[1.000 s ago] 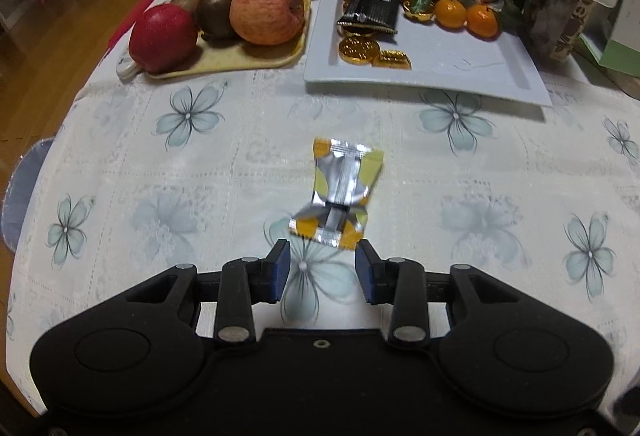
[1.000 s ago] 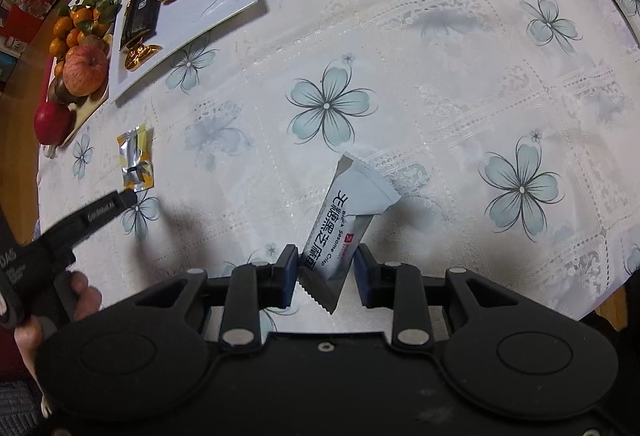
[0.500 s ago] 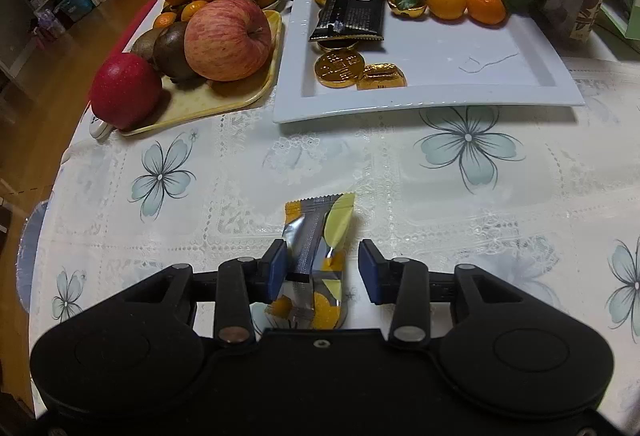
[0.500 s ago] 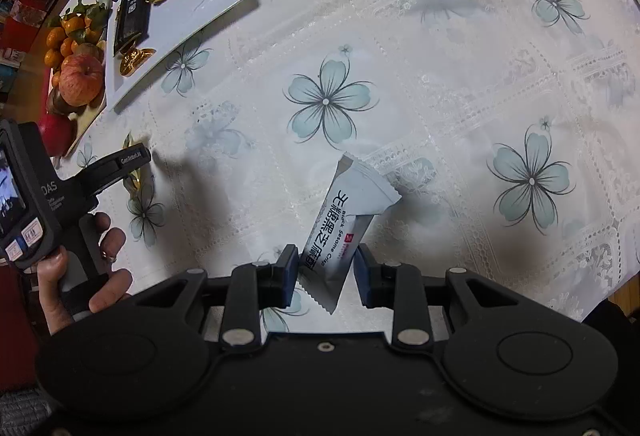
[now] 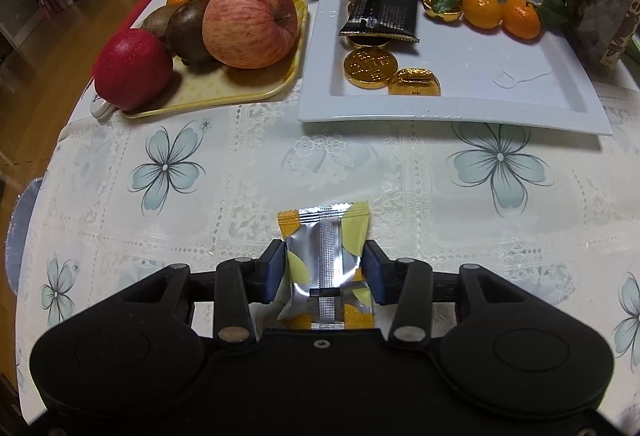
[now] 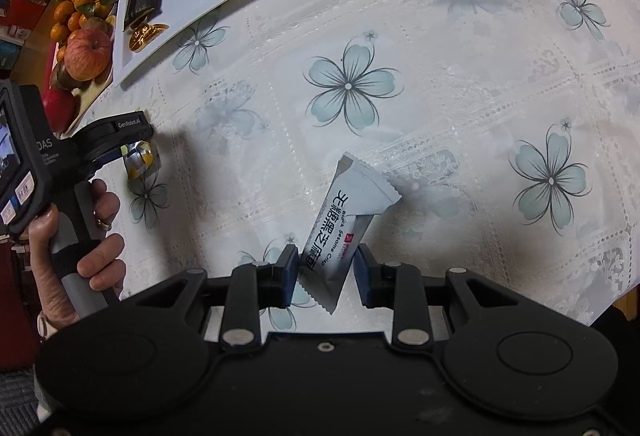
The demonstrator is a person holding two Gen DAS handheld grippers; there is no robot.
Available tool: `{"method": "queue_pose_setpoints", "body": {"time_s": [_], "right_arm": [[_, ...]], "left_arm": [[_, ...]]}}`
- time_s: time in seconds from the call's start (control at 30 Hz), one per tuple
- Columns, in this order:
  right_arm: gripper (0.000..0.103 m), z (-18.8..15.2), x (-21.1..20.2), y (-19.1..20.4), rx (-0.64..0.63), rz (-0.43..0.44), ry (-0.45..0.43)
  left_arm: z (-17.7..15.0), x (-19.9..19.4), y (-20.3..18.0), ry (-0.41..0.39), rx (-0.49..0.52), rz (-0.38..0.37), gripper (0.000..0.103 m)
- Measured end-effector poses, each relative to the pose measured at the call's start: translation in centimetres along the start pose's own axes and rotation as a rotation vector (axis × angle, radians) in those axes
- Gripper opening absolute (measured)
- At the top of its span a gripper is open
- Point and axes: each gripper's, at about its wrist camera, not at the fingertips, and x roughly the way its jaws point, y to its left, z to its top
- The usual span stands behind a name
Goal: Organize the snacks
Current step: 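Grasp the white bar packet with right tool while left tool grasps the silver-yellow candy, then carry the silver-yellow candy and white bar packet over the gold tray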
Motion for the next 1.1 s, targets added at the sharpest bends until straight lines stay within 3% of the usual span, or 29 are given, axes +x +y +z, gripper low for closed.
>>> {"method": "queue_pose_setpoints", "body": {"time_s": [0.13, 0.3, 0.53, 0.7, 1.1], "right_arm": [[0.032, 0.1, 0.2, 0.1, -0.003, 0.001, 0.000], [0.032, 0.2, -0.3, -0.2, -0.005, 0.010, -0.022], [0.032, 0.2, -1.4, -0.4, -0.026, 0.063, -0.082], [0.032, -0.8, -2.4, 0.3, -0.112, 0.069, -0.179], [0.032, -6.2, -4.2, -0.9, -0.250, 0.105, -0.406]], "left_arm": [[0.4, 0.1, 0.3, 0.012, -0.019, -0.022, 0.050], [0.7, -0.6, 1.7, 0.011, -0.114, -0.066, 0.045], [-0.2, -4.8, 2.5, -0.007, -0.170, -0.117, 0.044], [-3.2, -9.3, 2.5, -0.006, -0.163, -0.161, 0.044], [-14.5, -19.7, 2.9, -0.099, -0.078, -0.210, 0.044]]}}
